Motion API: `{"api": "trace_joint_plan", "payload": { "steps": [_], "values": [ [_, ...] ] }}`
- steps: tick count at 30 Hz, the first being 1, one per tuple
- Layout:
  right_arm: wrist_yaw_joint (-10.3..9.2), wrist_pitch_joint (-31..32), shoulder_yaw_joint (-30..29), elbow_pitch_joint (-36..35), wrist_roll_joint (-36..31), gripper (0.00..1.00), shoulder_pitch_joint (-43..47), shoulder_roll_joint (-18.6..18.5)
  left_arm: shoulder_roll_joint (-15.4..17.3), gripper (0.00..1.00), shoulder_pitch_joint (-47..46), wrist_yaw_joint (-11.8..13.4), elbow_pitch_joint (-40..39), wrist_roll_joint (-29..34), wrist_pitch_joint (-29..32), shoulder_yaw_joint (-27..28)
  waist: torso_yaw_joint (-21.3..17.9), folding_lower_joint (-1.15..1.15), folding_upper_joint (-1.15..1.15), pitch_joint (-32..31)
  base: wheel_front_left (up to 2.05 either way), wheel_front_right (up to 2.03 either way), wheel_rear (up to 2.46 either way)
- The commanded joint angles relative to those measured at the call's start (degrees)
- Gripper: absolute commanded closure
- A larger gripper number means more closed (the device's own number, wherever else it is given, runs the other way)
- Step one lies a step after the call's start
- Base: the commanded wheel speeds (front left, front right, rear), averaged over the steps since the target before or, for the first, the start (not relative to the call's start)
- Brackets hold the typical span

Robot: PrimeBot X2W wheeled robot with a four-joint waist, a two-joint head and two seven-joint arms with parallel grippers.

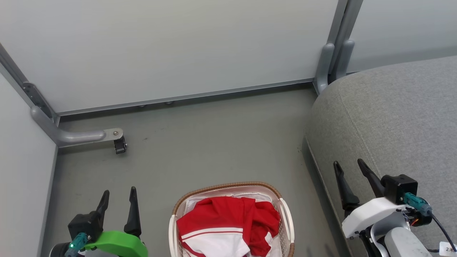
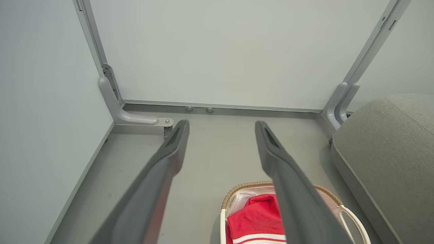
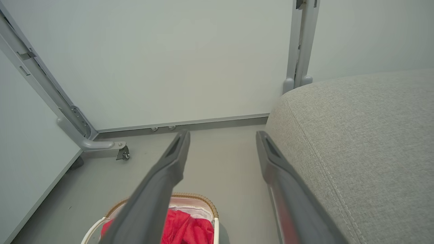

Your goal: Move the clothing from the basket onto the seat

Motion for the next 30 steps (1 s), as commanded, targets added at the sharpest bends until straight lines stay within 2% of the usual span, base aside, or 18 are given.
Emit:
{"api": "trace_joint_plan", "payload": {
  "steps": [1, 9, 13, 30],
  "values": [
    [0.02, -0.6, 0.09, 0.18, -1.14, 0.0, 0.33, -0.29, 0.17, 0.0, 0.52, -0.26, -0.21, 1.19, -0.58, -0.06, -0.06, 0.0, 0.0, 0.02, 0.0, 0.0, 0.0],
    [0.01, -1.36, -0.12, 1.16, -3.97, 0.0, 0.57, 0.1, 0.13, 0.0, 1.39, -0.27, -0.03, 3.29, -1.34, -0.35, -0.21, 0.0, 0.0, 0.5, 0.0, 0.0, 0.0],
    [0.01, -1.75, 0.22, 1.07, -5.35, 0.0, -0.21, 0.06, 0.16, 0.0, 0.8, -0.25, 1.01, 2.28, -1.74, -1.6, -0.57, 0.0, 0.0, 2.24, 0.0, 0.0, 0.0],
    [0.01, -2.03, 2.99, -2.63, -4.2, 0.0, -8.27, -0.41, 0.19, 0.0, -9.46, -0.26, 5.08, 2.37, -1.95, -7.75, -6.8, 0.0, 0.0, 17.6, 0.0, 0.0, 0.0]
  ]
}}
